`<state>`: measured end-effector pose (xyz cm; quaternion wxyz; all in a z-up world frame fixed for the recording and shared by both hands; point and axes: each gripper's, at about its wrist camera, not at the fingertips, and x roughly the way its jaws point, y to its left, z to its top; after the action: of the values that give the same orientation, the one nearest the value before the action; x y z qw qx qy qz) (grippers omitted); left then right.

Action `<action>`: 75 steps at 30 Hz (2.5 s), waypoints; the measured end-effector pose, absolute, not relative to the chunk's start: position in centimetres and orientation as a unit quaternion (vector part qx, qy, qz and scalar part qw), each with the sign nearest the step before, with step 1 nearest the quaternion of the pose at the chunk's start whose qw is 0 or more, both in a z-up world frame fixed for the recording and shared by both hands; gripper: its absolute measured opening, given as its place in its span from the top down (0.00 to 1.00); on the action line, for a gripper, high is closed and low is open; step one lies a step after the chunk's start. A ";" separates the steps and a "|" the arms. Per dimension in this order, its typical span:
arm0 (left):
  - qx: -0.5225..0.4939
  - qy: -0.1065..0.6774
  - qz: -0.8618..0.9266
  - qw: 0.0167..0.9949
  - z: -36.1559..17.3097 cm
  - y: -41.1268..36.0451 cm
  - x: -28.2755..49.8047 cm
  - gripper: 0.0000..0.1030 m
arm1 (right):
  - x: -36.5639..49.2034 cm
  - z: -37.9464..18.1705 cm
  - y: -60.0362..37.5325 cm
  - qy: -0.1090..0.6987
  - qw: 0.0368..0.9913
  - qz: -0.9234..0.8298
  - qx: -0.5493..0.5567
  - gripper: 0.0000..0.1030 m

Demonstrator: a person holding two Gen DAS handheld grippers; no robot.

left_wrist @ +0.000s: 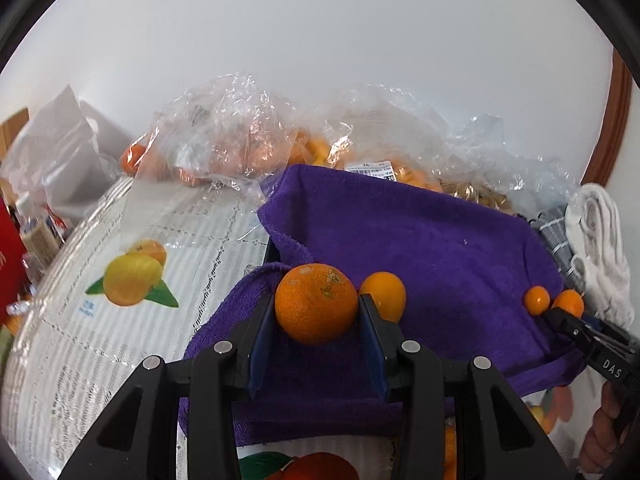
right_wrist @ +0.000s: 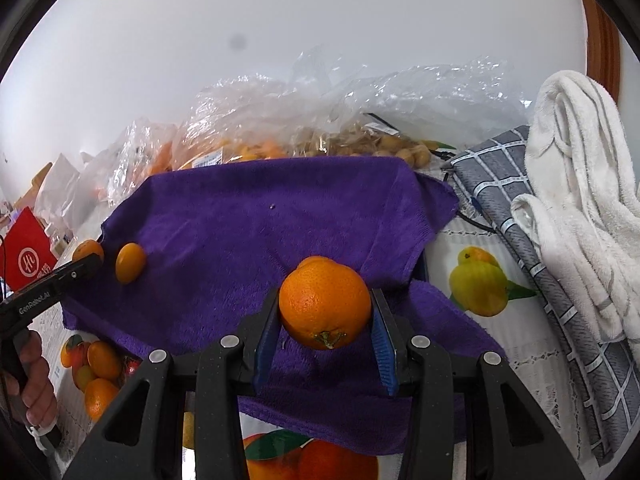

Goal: Organize fruits
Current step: 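Carry both large oranges onto the purple towel, then open both tools to release the large oranges on the towel, then reach the right tool toward the yellow-brown round fruit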

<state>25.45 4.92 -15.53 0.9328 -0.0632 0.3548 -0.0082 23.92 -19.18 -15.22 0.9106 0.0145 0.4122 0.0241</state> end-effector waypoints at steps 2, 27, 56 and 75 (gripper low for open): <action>-0.056 0.356 -0.008 0.933 -15.6 4.7 25.5 0.62 | 24.0 -15.4 -19.0 0.415 0.910 0.022 0.008 0.59; -0.006 0.385 -0.012 0.923 -16.3 3.0 26.1 0.62 | 23.8 -16.1 -18.3 0.421 0.907 0.010 -0.009 0.46; -0.035 0.335 -0.003 0.942 -13.3 5.7 19.4 0.45 | 18.1 -10.1 -18.3 0.384 0.923 -0.013 0.008 0.37; -0.041 0.424 0.009 0.905 -17.8 9.1 12.3 0.45 | 15.5 -15.8 -13.0 0.450 0.890 0.072 -0.001 0.69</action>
<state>12.30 9.14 -17.80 0.9048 -0.0411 0.4237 0.0086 15.47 -12.96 -15.78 0.8900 -0.0007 0.4501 0.0725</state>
